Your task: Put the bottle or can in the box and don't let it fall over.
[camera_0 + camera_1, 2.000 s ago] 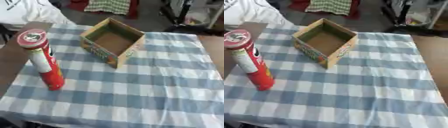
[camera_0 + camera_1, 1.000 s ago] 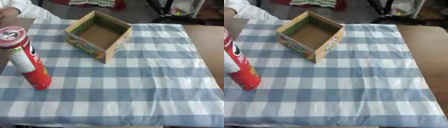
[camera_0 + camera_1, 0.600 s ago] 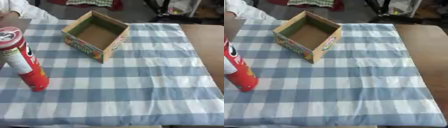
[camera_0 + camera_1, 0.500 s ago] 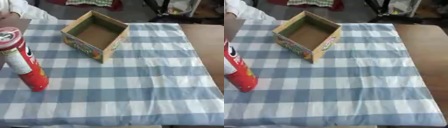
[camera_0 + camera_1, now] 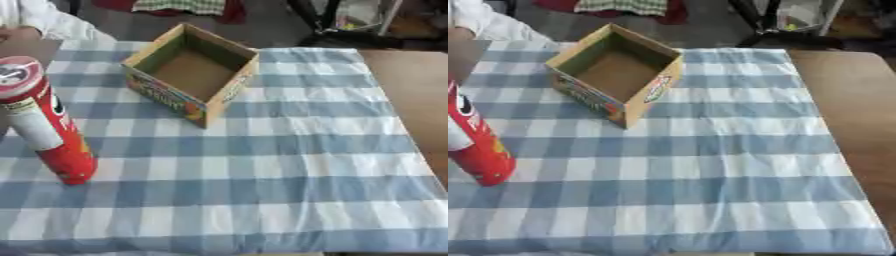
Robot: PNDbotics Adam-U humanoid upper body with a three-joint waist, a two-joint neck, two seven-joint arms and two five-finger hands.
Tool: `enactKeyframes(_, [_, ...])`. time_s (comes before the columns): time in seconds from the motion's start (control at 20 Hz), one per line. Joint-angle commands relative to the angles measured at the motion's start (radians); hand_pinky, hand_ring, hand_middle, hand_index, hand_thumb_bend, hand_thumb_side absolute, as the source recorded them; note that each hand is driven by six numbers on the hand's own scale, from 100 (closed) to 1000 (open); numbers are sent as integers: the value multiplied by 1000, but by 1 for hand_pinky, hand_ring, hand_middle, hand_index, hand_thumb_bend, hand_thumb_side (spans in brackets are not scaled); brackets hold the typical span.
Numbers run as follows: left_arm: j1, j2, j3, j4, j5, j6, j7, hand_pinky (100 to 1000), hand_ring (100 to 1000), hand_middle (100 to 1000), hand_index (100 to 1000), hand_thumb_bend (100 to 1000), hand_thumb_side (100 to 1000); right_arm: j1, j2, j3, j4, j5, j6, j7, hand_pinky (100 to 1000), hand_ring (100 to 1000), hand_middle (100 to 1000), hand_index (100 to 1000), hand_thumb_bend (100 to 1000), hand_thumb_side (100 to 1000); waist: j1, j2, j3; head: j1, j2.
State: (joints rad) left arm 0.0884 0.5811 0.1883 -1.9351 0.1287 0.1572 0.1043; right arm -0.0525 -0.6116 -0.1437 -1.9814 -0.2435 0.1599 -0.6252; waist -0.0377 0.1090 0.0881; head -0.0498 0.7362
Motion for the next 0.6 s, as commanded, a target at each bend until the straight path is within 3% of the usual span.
enactKeyframes(0.05, [3,31,0,-9,7,15,-16,1000,1000,986,922,864,173,-6,-28,-3,-19,-6,6,-1,888,1000,874,864,100,665,2,-4,2,29,-24])
enactKeyframes(0.3, [5,30,-13,4,26,37,-38,1000,1000,986,923,858,180,-5,-26,-1,-19,-7,9,-2,888,1000,872,863,100,666,2,-4,1,76,-57])
enactKeyframes(0.6, [3,31,-30,15,36,57,-56,1000,1000,984,923,857,187,-5,-25,0,-19,-8,10,0,878,1000,867,860,100,666,3,-6,-1,94,-91])
